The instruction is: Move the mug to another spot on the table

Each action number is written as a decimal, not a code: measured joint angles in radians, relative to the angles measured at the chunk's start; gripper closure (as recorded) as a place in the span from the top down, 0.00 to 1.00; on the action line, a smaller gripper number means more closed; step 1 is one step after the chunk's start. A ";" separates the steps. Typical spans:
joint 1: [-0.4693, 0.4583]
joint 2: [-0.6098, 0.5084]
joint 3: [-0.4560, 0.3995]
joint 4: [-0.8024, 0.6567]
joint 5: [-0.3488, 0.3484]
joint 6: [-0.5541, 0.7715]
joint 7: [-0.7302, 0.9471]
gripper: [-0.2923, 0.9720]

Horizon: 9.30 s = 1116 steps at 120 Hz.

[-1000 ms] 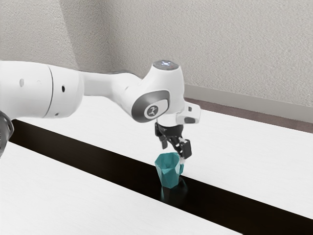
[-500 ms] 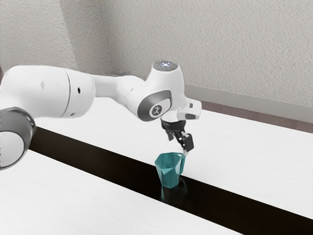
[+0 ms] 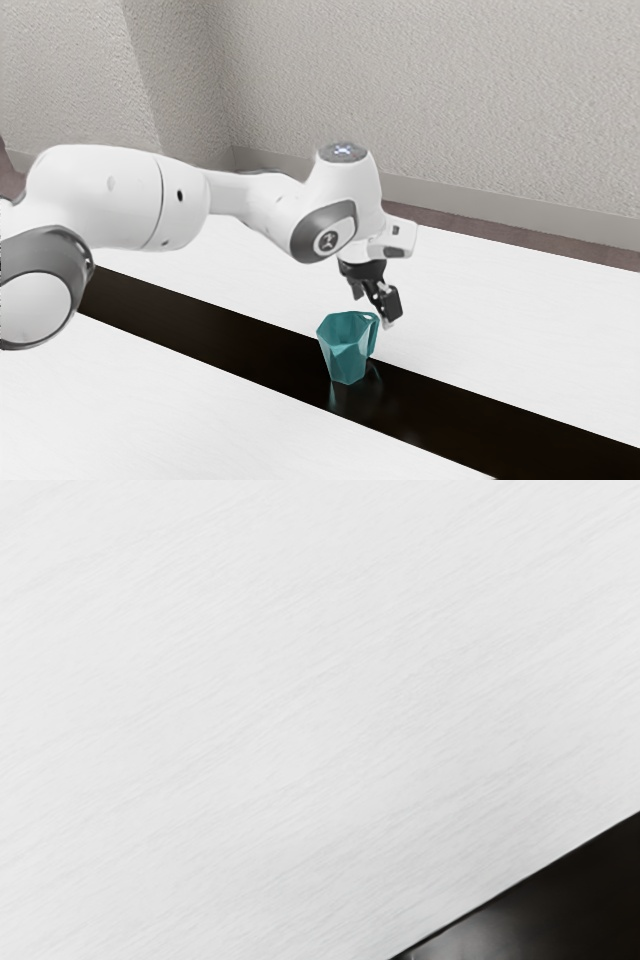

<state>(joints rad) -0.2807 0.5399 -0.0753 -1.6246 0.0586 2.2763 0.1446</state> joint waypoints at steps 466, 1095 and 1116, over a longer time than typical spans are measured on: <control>0.005 0.026 0.003 0.020 0.027 -0.107 -0.030 0.43; 0.285 0.134 0.019 0.211 0.013 -0.554 0.056 0.74; 0.280 0.064 0.020 0.201 0.015 -0.552 0.062 0.75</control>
<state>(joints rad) -0.0008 0.6035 -0.0552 -1.4238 0.0734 1.7244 0.2064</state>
